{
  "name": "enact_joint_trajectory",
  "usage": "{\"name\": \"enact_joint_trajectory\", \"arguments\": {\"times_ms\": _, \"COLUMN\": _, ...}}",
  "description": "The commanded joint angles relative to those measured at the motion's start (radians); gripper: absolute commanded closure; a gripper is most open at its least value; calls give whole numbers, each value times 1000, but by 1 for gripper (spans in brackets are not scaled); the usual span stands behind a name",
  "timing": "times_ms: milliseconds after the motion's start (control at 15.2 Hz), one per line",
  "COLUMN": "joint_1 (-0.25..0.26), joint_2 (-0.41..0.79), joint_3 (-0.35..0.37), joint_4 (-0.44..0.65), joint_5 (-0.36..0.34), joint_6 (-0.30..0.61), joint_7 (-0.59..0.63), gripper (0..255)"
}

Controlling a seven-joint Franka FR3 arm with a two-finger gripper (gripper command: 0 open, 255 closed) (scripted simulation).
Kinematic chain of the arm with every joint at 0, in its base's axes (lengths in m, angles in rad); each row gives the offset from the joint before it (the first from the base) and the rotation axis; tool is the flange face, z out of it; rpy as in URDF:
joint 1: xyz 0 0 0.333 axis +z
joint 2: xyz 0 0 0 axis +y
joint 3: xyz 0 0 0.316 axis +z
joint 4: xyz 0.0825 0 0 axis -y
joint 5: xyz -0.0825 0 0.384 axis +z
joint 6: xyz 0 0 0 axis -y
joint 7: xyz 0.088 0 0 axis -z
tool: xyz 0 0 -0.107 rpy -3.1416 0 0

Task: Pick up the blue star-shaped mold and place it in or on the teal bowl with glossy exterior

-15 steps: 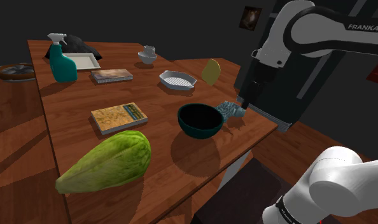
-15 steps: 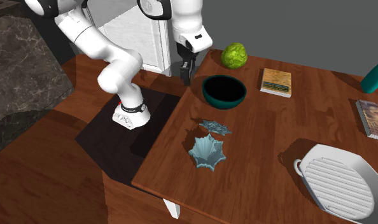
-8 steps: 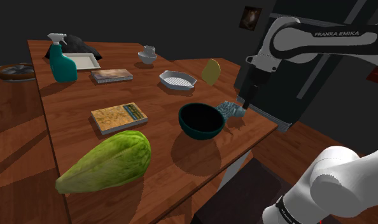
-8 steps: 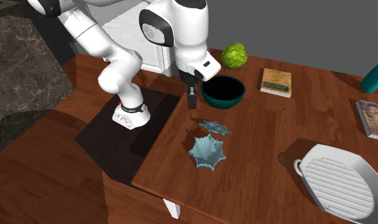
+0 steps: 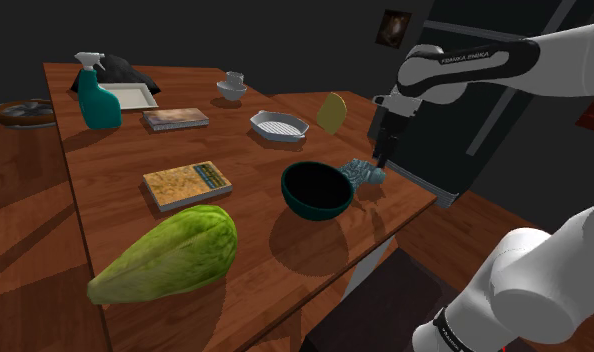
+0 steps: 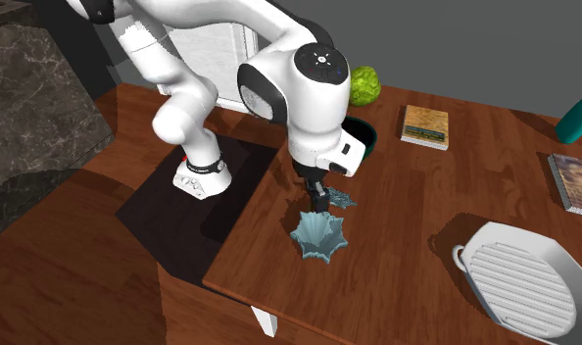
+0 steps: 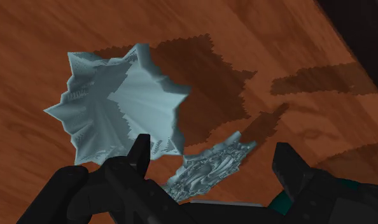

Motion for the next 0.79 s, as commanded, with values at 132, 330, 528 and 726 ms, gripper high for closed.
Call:
{"name": "enact_joint_trajectory", "arguments": {"times_ms": 132, "joint_1": 20, "joint_2": 131, "joint_3": -47, "joint_4": 68, "joint_5": 47, "joint_6": 39, "joint_7": -165, "gripper": 0}}
{"name": "enact_joint_trajectory", "arguments": {"times_ms": 330, "joint_1": 21, "joint_2": 141, "joint_3": -47, "joint_4": 36, "joint_5": 53, "joint_6": 80, "joint_7": -169, "gripper": 0}}
{"name": "enact_joint_trajectory", "arguments": {"times_ms": 528, "joint_1": 22, "joint_2": 153, "joint_3": -47, "joint_4": 6, "joint_5": 61, "joint_6": 121, "joint_7": -175, "gripper": 0}}
{"name": "enact_joint_trajectory", "arguments": {"times_ms": 726, "joint_1": 23, "joint_2": 156, "joint_3": -48, "joint_4": 0, "joint_5": 62, "joint_6": 128, "joint_7": -176, "gripper": 0}}
